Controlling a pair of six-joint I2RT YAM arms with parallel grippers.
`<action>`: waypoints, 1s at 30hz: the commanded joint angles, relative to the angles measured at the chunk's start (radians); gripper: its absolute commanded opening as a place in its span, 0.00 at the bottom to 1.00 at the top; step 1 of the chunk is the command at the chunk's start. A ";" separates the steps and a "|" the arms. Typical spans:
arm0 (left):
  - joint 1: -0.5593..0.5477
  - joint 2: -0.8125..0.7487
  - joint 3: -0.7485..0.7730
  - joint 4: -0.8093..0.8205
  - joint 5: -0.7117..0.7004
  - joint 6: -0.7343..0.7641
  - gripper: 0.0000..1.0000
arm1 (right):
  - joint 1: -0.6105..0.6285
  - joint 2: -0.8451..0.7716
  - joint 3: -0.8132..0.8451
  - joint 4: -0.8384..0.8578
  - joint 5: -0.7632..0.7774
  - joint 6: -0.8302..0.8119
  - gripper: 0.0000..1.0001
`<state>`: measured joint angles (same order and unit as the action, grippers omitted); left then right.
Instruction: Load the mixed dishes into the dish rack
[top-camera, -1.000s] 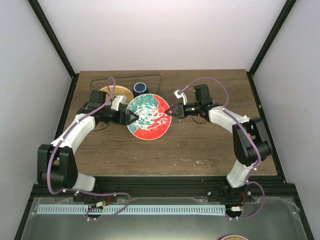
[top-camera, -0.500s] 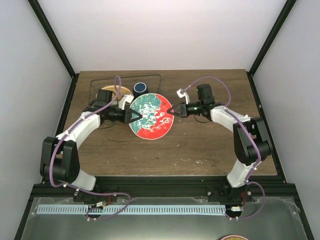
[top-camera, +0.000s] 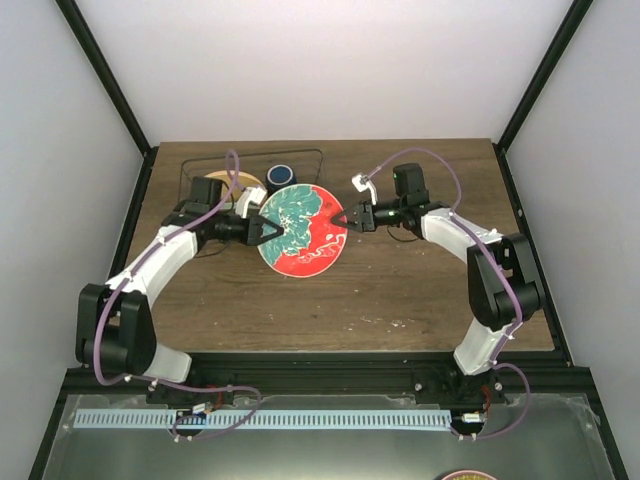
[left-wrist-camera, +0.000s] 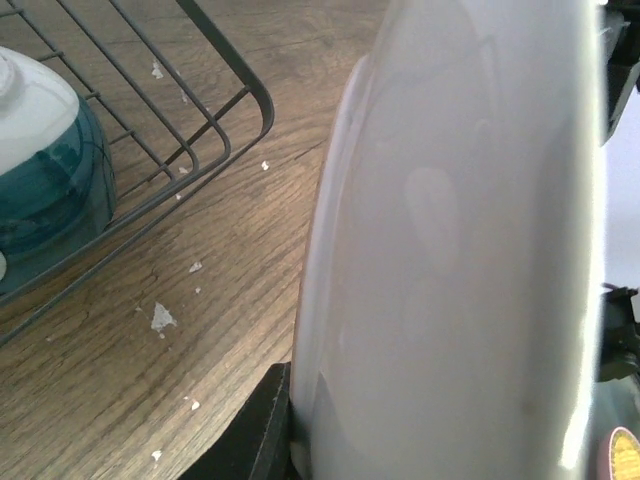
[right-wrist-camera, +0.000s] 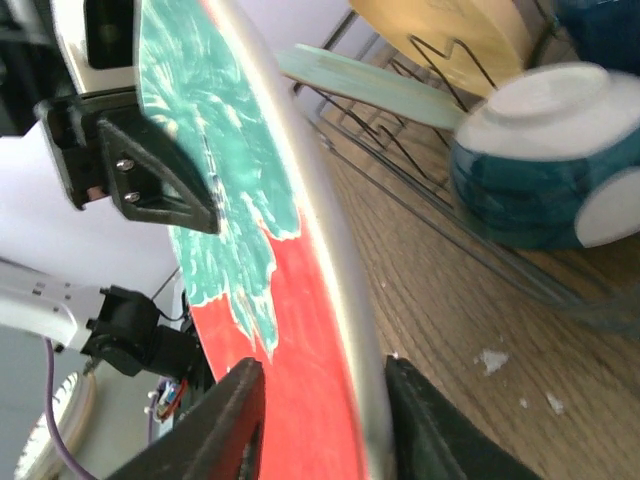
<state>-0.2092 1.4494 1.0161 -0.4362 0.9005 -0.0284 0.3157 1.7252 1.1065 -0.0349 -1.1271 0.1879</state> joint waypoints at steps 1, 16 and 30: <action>-0.010 -0.067 0.013 0.073 0.058 -0.001 0.00 | 0.019 -0.006 0.078 -0.006 -0.094 -0.043 0.40; 0.030 -0.208 0.311 -0.316 -0.244 0.161 0.00 | -0.027 -0.102 -0.017 -0.108 0.160 -0.141 0.84; -0.218 -0.282 0.423 -0.641 -1.079 0.352 0.00 | -0.069 0.007 0.095 -0.109 0.226 -0.140 1.00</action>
<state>-0.3672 1.1885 1.4010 -1.0695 0.1619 0.2497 0.2520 1.6970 1.1263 -0.1360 -0.9325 0.0631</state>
